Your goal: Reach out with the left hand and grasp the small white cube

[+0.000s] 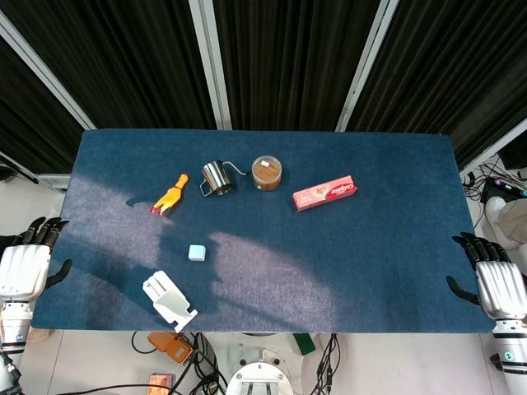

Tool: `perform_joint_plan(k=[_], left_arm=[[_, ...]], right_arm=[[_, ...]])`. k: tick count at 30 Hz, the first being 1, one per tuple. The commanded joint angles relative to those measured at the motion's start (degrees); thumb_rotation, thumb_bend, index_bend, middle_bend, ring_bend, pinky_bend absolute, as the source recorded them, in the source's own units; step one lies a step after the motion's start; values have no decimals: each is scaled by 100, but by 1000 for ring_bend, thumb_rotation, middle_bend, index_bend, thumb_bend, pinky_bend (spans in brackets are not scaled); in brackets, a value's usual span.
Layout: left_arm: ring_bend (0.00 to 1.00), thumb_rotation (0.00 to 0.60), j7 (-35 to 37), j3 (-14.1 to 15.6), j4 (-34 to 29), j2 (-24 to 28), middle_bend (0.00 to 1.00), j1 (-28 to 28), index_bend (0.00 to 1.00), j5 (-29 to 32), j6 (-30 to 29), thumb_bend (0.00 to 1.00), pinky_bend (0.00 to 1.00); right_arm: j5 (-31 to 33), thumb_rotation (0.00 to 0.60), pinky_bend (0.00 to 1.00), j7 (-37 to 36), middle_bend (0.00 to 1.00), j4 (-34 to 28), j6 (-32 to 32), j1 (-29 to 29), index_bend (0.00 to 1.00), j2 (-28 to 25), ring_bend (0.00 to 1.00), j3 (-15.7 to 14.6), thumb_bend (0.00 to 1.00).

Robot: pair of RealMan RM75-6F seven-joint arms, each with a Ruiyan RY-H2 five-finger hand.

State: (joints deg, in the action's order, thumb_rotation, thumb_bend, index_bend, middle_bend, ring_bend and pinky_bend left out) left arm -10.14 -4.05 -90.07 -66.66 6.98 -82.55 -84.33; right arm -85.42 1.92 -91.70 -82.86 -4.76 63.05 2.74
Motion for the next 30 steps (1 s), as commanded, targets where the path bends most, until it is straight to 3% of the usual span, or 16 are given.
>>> perform_joint_plan(k=[1,11,21,30], left_arm=[[101,600,56,-1,74,-42,110,6,195,-50,-36,267,298],[97,600,133,35,88,-92,108,4,195,-129,-50,264,298],[99,600,1069,488,-390,-307,110,278,195,-789,567,263,298],[99,600,1245,424,-336,-851,110,657,195,-836,1033,263,298]], right_arm=[[-7,600,247,5,221,-5,-1,-2,246,-1,238,-2,392],[7,600,246,-11,221,-13,16,-1,249,-8,238,2,392],[-29,600,246,-12,221,-49,13,12,249,-23,238,-25,392],[-4,600,246,-38,222,-48,67,-2,249,-30,238,-25,392]])
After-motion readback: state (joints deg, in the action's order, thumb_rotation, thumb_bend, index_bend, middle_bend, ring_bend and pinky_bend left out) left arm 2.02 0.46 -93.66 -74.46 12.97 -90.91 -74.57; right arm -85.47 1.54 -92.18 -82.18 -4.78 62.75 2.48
